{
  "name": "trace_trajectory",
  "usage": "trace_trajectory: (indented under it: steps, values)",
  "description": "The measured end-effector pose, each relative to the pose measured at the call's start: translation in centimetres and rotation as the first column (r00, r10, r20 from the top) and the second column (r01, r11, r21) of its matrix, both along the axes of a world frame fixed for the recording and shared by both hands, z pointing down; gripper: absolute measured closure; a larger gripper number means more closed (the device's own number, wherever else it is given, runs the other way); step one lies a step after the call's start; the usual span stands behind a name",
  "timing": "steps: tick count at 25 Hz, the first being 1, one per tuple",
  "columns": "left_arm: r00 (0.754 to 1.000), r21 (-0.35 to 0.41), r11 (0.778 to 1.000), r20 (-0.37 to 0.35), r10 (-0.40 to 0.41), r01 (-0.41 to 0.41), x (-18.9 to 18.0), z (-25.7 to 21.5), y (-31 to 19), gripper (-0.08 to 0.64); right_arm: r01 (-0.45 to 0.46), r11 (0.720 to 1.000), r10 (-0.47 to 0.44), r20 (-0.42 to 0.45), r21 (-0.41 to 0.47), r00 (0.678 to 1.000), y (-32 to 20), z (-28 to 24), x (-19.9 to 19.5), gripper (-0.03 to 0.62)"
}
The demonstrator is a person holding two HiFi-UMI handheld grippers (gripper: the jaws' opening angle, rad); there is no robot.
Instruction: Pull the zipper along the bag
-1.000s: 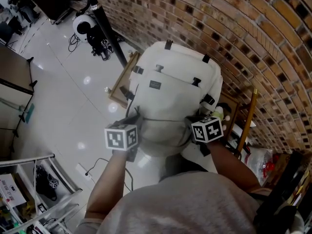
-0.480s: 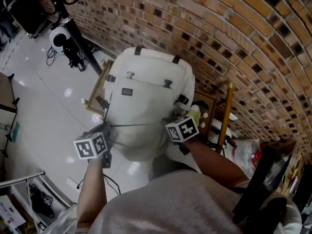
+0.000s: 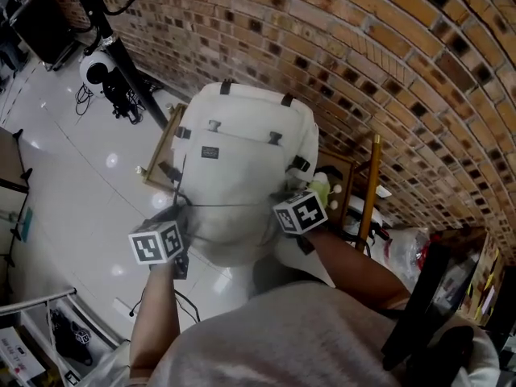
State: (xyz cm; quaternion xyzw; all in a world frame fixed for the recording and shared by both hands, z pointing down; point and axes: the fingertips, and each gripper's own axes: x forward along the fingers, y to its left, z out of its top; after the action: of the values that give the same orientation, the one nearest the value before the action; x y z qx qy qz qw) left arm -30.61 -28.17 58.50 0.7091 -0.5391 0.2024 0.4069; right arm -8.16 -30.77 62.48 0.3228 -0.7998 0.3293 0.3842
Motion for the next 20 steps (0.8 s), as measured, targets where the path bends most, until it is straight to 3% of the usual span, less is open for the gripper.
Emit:
trace_trajectory:
  steps: [3,5,10,12,16,20]
  values:
    - [1.000,0.034,0.999,0.014,-0.027,0.027,-0.7,-0.9,0.6,0.425,-0.008,0.998,0.009,-0.019,0.057,1.000,-0.3,-1.5,0.6,0.589]
    - [0.999,0.058,0.998,0.000,-0.035,0.035,-0.8,-1.9,1.4,0.400,-0.010,0.998,0.010,0.003,0.060,1.000,0.1,-2.7,0.6,0.501]
    - [0.997,0.133,0.991,-0.079,0.024,-0.013,2.0,-5.8,4.5,0.402,0.008,0.994,-0.016,0.078,0.108,0.997,3.7,-7.1,-0.7,0.535]
    - [0.990,0.160,0.985,-0.114,0.079,-0.060,4.3,-7.4,6.2,0.404,0.023,0.991,-0.038,0.111,0.133,0.993,6.2,-9.0,-1.4,0.578]
    - [0.965,0.225,0.959,-0.156,0.210,-0.172,9.0,-10.5,10.4,0.559,0.056,0.990,-0.081,0.193,0.132,0.978,11.9,-12.1,-2.5,0.591]
    - [0.943,0.266,0.931,-0.148,0.297,-0.251,11.9,-12.3,14.6,0.558,0.098,0.986,-0.126,0.223,0.133,0.967,17.0,-13.5,-2.8,0.591]
